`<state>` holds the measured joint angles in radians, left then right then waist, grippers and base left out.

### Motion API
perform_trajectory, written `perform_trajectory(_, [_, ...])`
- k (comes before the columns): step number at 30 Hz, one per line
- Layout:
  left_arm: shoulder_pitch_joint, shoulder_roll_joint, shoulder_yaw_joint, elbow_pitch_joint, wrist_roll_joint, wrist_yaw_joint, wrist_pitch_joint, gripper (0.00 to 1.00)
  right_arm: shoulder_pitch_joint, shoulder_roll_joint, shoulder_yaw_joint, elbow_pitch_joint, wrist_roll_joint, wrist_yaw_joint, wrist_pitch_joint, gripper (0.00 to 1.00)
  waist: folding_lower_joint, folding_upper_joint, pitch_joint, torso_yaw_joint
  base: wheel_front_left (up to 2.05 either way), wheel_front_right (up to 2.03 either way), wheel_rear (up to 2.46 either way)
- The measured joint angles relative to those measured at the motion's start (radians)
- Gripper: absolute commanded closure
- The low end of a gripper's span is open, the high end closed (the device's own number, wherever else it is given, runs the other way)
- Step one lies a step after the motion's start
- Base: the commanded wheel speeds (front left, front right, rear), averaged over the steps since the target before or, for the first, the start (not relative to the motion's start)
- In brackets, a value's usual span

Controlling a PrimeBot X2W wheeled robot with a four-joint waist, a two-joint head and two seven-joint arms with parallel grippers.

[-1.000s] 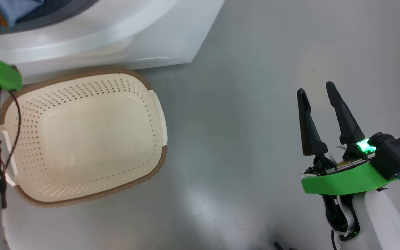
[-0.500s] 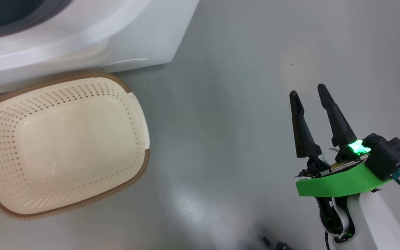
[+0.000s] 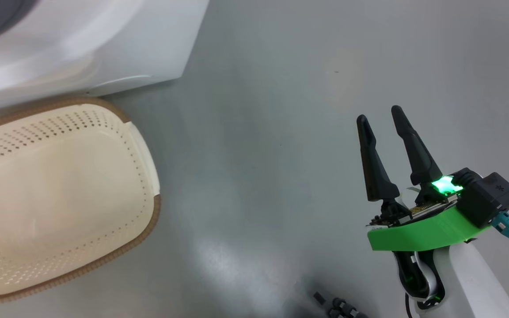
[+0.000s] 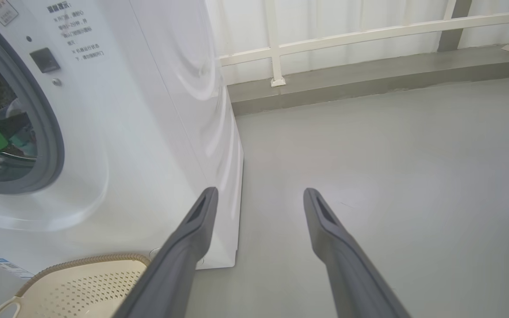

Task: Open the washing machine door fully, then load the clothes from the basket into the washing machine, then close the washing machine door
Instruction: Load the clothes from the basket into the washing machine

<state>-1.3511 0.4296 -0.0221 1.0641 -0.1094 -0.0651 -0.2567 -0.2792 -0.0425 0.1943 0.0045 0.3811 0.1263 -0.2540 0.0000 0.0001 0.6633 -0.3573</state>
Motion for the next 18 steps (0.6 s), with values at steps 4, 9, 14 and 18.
perform_trajectory(4, [-0.001, 0.014, -0.012, 0.097, 0.006, -0.005, 0.002, 0.95, 0.000, 0.000, 0.004, 0.000, 0.007, 0.000, 0.000, 0.00, 0.0000, 0.0000, -0.003, -0.018, 0.00, 0.00, 0.00])
perform_trajectory(9, [-0.022, 0.027, -0.041, 0.183, 0.023, -0.015, 0.044, 1.00, 0.001, 0.000, 0.005, 0.000, 0.007, 0.000, 0.000, 0.00, 0.0000, 0.0000, -0.008, -0.029, 0.00, 0.00, 0.00])
perform_trajectory(14, [-0.051, 0.032, -0.073, 0.214, 0.035, -0.030, 0.127, 1.00, 0.001, 0.000, 0.006, 0.000, 0.017, 0.000, 0.000, 0.00, 0.0000, 0.0000, -0.015, -0.028, 0.00, 0.00, 0.00])
perform_trajectory(18, [-0.059, 0.032, -0.080, 0.230, 0.037, -0.037, 0.173, 0.74, 0.001, 0.000, 0.007, 0.000, 0.026, 0.000, 0.000, 0.00, 0.0000, 0.0000, -0.021, -0.024, 0.00, 0.00, 0.00])
